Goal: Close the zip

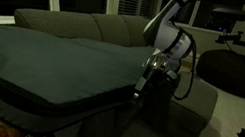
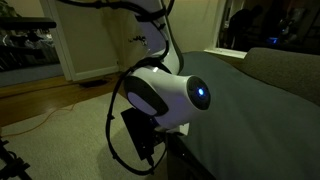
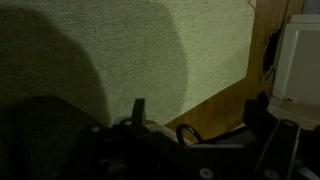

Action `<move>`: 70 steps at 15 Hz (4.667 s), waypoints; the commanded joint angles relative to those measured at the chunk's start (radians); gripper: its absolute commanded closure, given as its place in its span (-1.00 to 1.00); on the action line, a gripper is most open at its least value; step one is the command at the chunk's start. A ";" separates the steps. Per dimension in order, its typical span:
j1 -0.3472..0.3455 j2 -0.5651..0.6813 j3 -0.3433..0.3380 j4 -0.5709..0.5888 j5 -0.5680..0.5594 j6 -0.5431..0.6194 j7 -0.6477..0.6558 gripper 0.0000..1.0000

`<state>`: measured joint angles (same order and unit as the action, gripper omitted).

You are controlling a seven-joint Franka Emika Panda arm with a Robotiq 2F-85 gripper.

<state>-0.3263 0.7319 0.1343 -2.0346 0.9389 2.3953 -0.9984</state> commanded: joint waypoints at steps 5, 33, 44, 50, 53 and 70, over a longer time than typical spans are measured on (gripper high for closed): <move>0.019 0.035 -0.020 0.047 0.046 0.016 -0.030 -0.33; 0.048 -0.079 -0.153 -0.029 -0.002 0.127 0.040 0.91; 0.044 -0.093 -0.137 -0.044 -0.110 0.088 0.110 -0.55; 0.036 -0.104 -0.107 -0.031 -0.150 0.050 0.144 -1.00; 0.035 -0.099 -0.102 -0.019 -0.154 0.026 0.149 -1.00; 0.052 -0.082 -0.084 0.010 -0.154 -0.057 0.161 -1.00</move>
<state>-0.2871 0.6808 0.0545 -2.0082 0.8078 2.3688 -0.8807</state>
